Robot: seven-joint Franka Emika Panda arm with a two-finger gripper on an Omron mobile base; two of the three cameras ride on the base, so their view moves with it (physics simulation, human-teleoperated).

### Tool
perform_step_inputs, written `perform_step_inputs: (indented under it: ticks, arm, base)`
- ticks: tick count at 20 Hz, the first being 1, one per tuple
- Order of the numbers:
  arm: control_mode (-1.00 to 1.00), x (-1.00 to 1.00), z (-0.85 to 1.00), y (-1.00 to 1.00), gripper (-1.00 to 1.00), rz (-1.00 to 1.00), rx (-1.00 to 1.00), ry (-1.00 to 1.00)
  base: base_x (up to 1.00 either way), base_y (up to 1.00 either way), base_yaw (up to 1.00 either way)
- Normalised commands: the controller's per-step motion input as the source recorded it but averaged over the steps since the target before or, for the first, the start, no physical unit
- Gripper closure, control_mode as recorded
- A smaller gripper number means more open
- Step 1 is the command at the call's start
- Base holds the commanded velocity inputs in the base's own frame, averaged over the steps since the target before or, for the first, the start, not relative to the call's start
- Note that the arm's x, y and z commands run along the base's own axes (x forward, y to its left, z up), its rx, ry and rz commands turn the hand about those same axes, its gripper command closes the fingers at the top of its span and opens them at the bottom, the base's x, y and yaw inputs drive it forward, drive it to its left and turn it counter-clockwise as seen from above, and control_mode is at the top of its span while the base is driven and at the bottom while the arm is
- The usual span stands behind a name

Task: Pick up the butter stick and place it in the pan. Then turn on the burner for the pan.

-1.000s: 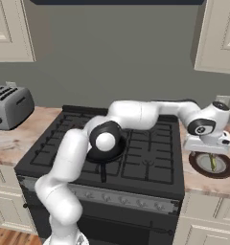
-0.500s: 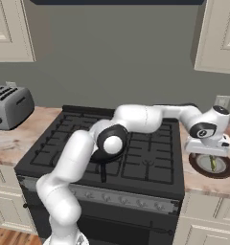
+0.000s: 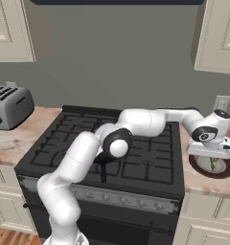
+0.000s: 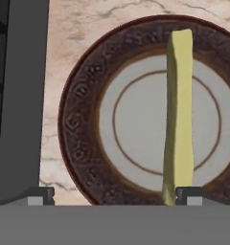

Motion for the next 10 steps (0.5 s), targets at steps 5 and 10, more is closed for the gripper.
perform_step_inputs:
  ticks: [5, 10]
  arm:
    - [-1.00, 0.12, -0.15, -0.18, -1.00, 0.00, 0.00, 0.00]
    - [-1.00, 0.10, -0.13, -0.14, -1.00, 0.00, 0.00, 0.00]
  base:
    - [0.00, 0.00, 0.00]
    - [0.00, 0.00, 0.00]
